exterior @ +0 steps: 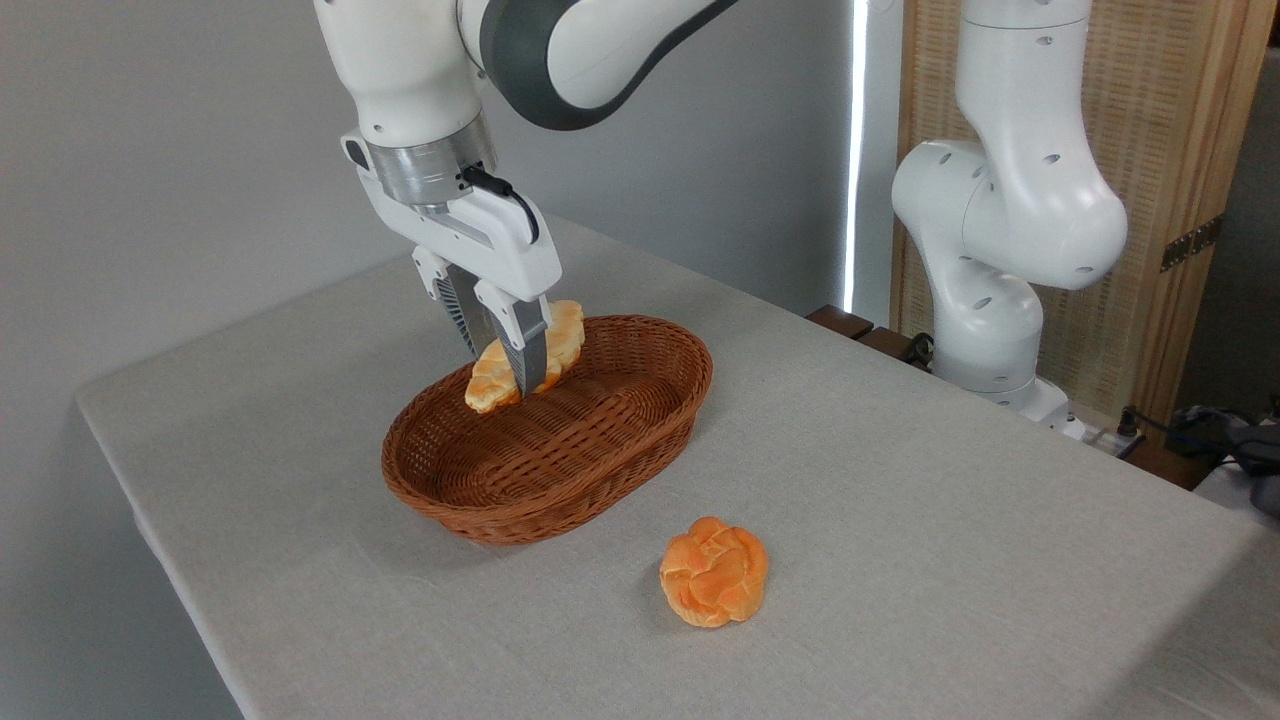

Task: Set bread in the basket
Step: 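Lower the croissant into the basket and open the gripper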

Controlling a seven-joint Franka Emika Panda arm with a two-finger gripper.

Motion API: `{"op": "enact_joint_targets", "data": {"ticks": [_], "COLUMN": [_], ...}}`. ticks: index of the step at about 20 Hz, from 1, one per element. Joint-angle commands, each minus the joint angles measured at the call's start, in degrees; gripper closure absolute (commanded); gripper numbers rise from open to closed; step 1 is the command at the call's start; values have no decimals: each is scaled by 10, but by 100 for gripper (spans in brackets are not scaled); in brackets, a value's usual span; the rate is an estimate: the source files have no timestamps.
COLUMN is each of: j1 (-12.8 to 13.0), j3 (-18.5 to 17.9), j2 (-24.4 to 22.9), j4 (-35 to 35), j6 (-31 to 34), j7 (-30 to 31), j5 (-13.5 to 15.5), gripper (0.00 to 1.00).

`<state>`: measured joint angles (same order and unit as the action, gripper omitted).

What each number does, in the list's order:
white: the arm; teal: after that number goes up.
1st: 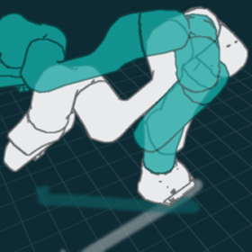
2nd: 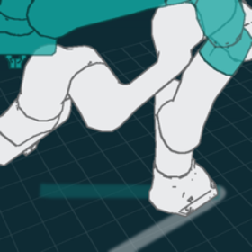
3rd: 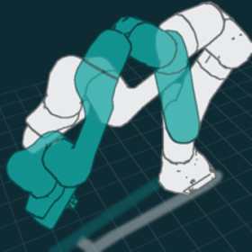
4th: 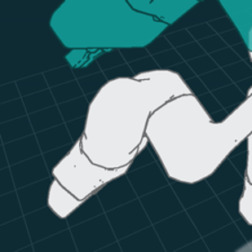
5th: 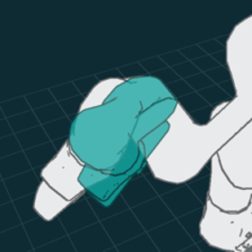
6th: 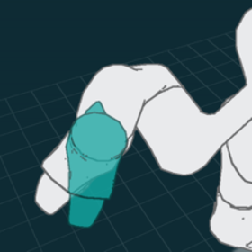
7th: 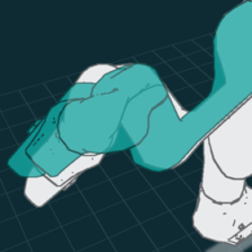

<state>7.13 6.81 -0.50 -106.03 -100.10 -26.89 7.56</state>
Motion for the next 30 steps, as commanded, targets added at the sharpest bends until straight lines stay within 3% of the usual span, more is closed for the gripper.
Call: {"op": "enact_joint_targets", "data": {"ticks": [1,15,24,26,30], "j1": [-1,-7,-7,-7,-8], "j3": [2,-5,-101,-112,-126], "j2": [-1,-2,-6,-7,-2], "j4": [0,4,6,6,6], "j6": [10,-9,-119,-133,-163], "j7": [-11,-10,-13,-13,-22], "j5": [-12,-17,-29,-60,-66], "gripper": [0,0,0,0,0]}}
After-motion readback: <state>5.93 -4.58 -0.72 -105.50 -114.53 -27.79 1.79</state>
